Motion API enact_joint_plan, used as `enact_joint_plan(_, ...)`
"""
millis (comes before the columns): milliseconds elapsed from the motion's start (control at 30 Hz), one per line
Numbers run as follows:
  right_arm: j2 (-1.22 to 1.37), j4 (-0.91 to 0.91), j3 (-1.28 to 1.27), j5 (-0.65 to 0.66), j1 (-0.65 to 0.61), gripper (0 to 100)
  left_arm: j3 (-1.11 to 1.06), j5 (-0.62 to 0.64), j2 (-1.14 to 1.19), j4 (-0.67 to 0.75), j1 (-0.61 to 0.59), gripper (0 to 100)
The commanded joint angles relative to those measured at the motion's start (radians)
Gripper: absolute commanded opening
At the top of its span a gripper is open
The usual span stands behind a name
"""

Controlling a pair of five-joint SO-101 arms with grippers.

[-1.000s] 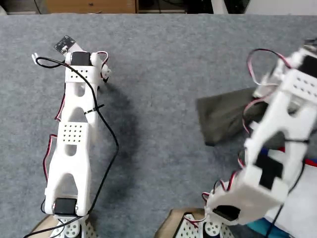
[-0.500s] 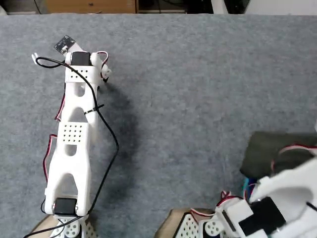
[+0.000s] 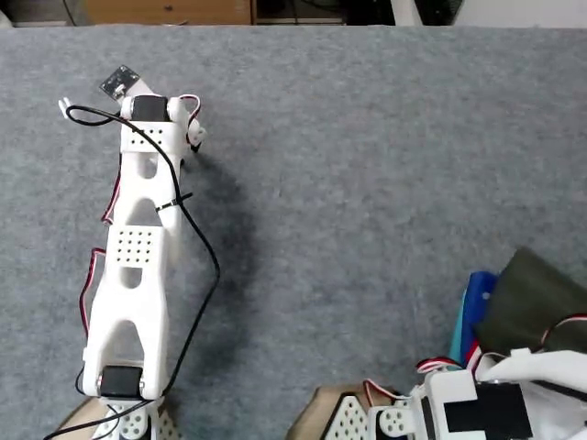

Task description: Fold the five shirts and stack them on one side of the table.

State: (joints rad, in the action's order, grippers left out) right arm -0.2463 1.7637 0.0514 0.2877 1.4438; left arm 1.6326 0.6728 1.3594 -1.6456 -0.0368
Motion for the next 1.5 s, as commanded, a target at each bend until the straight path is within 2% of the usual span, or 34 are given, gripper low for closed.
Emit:
enact_joint_plan(0, -0.048, 0.017, 0.002, 0.014, 0.035, 0.5, 0.041, 0.006, -0.013, 0.011, -0.002, 12)
enact_joint_plan(267, -0.048, 0.017, 0.002, 0.069, 0.068, 0.9, 0.041, 0.006, -0.013, 0.011, -0.002, 13)
enact_joint_plan(333, -0.048, 0.017, 0.001, 0.069, 0.074, 3.5, 0.041, 0.006, -0.013, 0.011, -0.002, 13)
enact_joint_plan(467, -0.048, 0.017, 0.001, 0.072, 0.09, 21.8, 0.041, 0.006, -0.013, 0.011, -0.002, 13)
enact_joint_plan(567, -0.056, 0.017, 0.005, 0.138, 0.09, 35.1, 0.041, 0.006, -0.013, 0.011, -0.002, 13)
enact_joint_plan(667, -0.056, 0.017, 0.007, 0.155, 0.091, 41.5, 0.041, 0.006, -0.013, 0.011, -0.002, 13)
enact_joint_plan(767, -0.056, 0.018, 0.01, 0.138, 0.088, 39.8, 0.041, -0.002, -0.022, 0.009, -0.002, 13)
enact_joint_plan(867, -0.058, 0.018, 0.01, 0.104, 0.05, 32.6, 0.043, -0.043, -0.028, -0.011, -0.005, 13)
enact_joint_plan(1067, -0.059, 0.018, 0.114, 0.025, -0.134, 0.3, 0.04, -0.322, -0.179, -0.115, -0.012, 12)
enact_joint_plan(1200, -0.058, 0.018, 0.216, -0.127, -0.303, 3.7, 0.021, -0.505, -0.306, -0.115, -0.015, 12)
enact_joint_plan(1300, -0.058, 0.018, 0.282, -0.219, -0.453, 3.7, -0.031, -0.566, -0.4, -0.117, -0.035, 12)
enact_joint_plan(1400, -0.058, 0.018, 0.326, -0.267, -0.633, 3.7, -0.114, -0.635, -0.521, -0.118, -0.063, 1)
enact_joint_plan(1467, -0.058, 0.018, 0.344, -0.282, -0.753, 3.7, -0.213, -0.677, -0.615, -0.118, -0.072, 3)
